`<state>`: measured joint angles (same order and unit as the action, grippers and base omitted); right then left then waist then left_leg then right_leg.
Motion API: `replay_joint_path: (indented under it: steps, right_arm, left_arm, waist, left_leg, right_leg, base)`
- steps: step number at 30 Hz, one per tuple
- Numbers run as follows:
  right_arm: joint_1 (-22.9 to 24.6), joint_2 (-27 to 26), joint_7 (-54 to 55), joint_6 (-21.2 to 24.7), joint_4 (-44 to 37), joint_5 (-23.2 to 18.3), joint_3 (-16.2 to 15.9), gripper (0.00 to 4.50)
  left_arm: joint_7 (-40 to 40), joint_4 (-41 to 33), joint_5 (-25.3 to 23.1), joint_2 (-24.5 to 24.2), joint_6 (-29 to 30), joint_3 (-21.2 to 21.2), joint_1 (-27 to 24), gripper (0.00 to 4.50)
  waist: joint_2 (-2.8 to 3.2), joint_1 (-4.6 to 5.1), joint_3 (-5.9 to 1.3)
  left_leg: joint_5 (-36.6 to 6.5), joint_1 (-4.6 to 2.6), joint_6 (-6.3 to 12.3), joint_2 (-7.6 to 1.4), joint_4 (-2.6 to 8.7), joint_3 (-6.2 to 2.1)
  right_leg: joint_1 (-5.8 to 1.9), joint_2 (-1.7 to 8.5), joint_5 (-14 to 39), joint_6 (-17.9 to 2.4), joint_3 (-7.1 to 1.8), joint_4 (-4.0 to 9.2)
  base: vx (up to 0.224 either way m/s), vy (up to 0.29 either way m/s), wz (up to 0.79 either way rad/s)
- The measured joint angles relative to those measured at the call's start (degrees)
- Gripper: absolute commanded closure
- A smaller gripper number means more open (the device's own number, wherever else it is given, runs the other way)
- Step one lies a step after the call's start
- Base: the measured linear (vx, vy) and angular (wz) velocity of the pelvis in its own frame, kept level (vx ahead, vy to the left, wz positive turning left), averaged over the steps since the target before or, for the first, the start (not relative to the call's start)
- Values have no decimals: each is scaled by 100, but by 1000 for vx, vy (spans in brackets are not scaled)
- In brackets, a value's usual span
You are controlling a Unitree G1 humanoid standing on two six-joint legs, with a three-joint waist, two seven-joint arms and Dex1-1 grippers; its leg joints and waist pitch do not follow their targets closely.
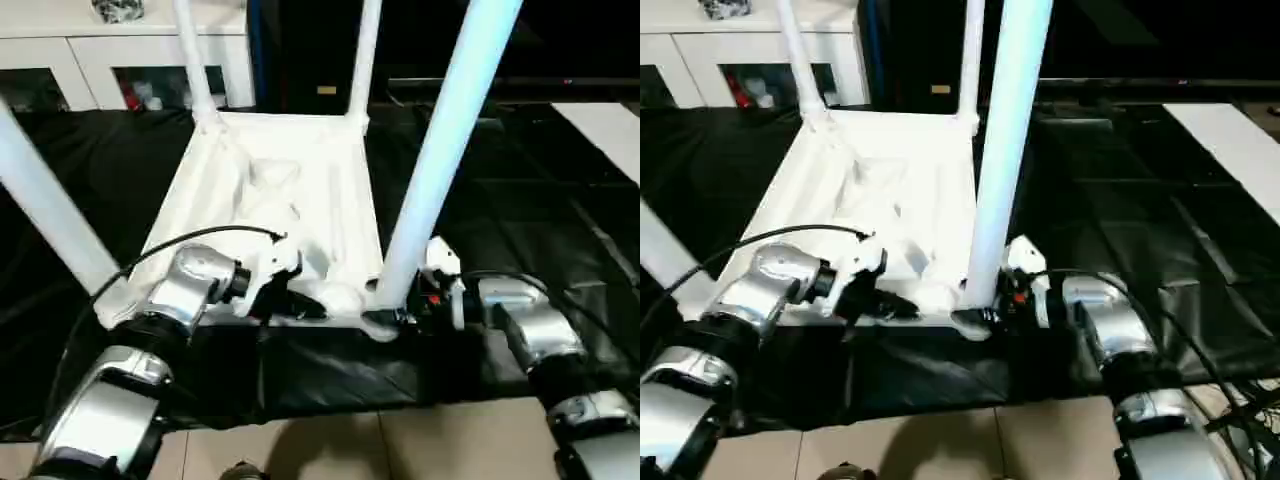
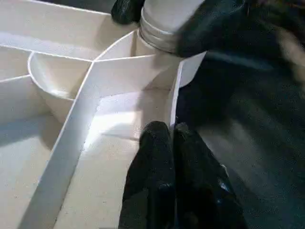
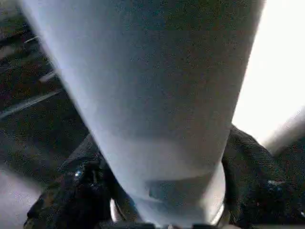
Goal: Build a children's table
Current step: Rotate leg to tighten
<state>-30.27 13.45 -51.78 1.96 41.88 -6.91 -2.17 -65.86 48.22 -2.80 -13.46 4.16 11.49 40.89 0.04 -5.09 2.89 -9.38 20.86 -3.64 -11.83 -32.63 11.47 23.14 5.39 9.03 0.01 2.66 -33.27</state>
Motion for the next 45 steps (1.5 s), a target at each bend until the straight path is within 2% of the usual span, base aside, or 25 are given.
replay_joint_path:
  steps: [5,10,12,15,19,22,25,26,29,32,34,35,38,45]
  right_arm:
    - [-2,-472,1700,88,43,40,388,185]
    - [9,-870,2904,85,-38,203,573,186]
    - [71,-926,3044,-34,-72,241,573,116]
    - [99,-923,3041,-156,-66,301,563,105]
    - [107,-726,2483,-137,-78,213,516,71]
    - [177,-443,1766,-123,-200,180,344,39]
    - [262,-171,1093,-105,-356,133,218,39]
    - [286,57,537,-95,-408,52,105,39]
    - [329,413,-579,-17,-564,-59,-88,39]
    - [317,587,-1205,29,-638,-143,-290,39]
    - [313,652,-1501,37,-656,-146,-375,39]
    - [311,686,-1627,40,-662,-146,-408,63]
    - [240,760,-1966,59,-591,-144,-516,76]
    - [146,831,-2336,91,-512,-127,-654,142]
  left_arm:
    - [899,-88,-110,486,347,-56,-8,450]
    - [1465,-236,-259,738,446,-39,-64,450]
    - [1481,-295,-269,738,446,-27,-96,450]
    - [1477,-343,-296,737,437,15,-97,450]
    - [1334,-392,-301,683,415,58,-96,450]
    - [1043,-431,-273,553,339,88,-100,450]
    - [699,-432,-163,441,258,81,-126,450]
    - [397,-431,-80,324,181,84,-148,450]
    - [-256,-425,32,61,-1,94,-193,450]
    - [-681,-388,34,-35,-164,194,-179,450]
    - [-879,-307,46,-75,-247,215,-157,450]
    - [-957,-265,53,-101,-291,233,-141,450]
    - [-1209,-102,82,-168,-335,268,-49,450]
    - [-1483,83,80,-231,-521,298,14,450]
  waist:
    - [10,113,-4]
    - [13,175,-6]
    - [14,179,-7]
    - [12,173,-6]
    - [12,169,-6]
    - [12,170,-6]
    - [13,164,-7]
    - [14,156,-7]
    - [15,103,-7]
    - [19,-19,-10]
    - [19,-44,-10]
    - [19,-47,-10]
    - [21,-63,-9]
    - [22,-89,-8]
  left_leg:
    - [0,-6,1,8,4,-8]
    - [0,-3,1,12,4,-12]
    - [0,0,1,13,4,-13]
    - [0,13,1,14,4,-14]
    - [0,19,1,15,4,-14]
    - [0,21,1,13,9,-14]
    - [0,21,1,5,18,-13]
    - [0,23,2,0,19,-13]
    - [-2,28,5,-9,27,-13]
    - [-5,29,5,-9,25,-10]
    - [-5,30,5,-8,19,-6]
    - [-6,28,3,-7,15,-5]
    - [-6,24,1,-7,8,-3]
    - [-6,23,1,-7,8,-1]
  right_leg:
    - [-1,-1,3,6,-4,18]
    - [-2,-1,7,11,-5,27]
    - [0,-1,8,13,-6,28]
    - [7,-1,8,13,-6,30]
    - [7,-1,6,15,-10,28]
    - [9,-2,-1,18,-6,24]
    - [9,-6,-8,11,0,16]
    - [11,-9,-4,18,3,16]
    - [12,-13,17,18,20,15]
    - [12,-9,25,4,25,13]
    - [8,-3,25,3,24,13]
    - [4,-1,24,1,22,12]
    - [-3,1,18,-8,21,10]
    - [-10,1,13,-13,16,6]
  base:
    - [0,0,0]
    - [0,0,0]
    - [0,0,0]
    - [0,0,0]
    - [0,0,0]
    - [0,0,0]
    - [0,0,0]
    - [50,-9,0]
    - [0,0,0]
    - [0,0,0]
    - [0,0,0]
    - [0,0,0]
    - [0,0,0]
    - [0,0,0]
